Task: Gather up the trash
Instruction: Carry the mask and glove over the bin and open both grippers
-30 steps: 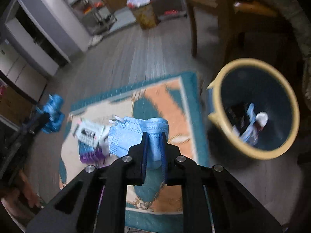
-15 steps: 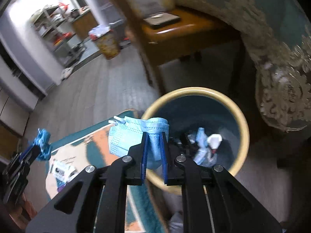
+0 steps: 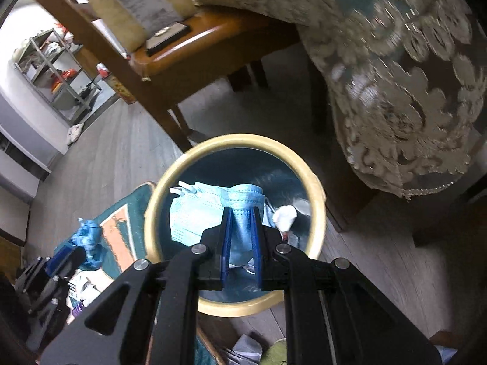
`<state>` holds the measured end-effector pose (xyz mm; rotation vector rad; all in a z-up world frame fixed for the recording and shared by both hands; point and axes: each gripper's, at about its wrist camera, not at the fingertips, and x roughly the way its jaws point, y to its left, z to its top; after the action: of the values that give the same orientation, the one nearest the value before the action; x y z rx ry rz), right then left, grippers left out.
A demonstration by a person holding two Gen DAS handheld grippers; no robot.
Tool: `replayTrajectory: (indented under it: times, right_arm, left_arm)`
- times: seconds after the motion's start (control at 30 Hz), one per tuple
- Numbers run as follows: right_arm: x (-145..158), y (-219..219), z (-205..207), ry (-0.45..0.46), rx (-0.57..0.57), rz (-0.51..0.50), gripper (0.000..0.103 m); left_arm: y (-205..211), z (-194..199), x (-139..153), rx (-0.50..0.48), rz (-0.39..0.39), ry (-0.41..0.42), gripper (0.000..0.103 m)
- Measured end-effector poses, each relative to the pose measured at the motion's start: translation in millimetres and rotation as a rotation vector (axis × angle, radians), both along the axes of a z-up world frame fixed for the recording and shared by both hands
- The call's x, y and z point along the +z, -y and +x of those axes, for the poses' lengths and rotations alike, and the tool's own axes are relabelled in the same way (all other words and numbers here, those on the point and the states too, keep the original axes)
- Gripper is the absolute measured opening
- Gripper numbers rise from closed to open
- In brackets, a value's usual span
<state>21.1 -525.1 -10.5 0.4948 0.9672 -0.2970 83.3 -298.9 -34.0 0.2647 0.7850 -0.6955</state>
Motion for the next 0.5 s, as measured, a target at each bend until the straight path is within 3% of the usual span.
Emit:
replayTrajectory:
  times: [0.4, 0.5]
  right_arm:
    - [-20.0, 5.8, 1.7, -0.055, -0.019, 0.034, 0.012]
    - [-18.1, 5.1, 1.1, -0.033, -0.028, 0.045, 0.022]
  left_arm:
    - [33.3, 10.3, -41.5, -0.039, 0.046, -0.045, 0.023]
    - [34.7, 13.8, -43.4, -0.029, 0.036, -0.050, 0.023]
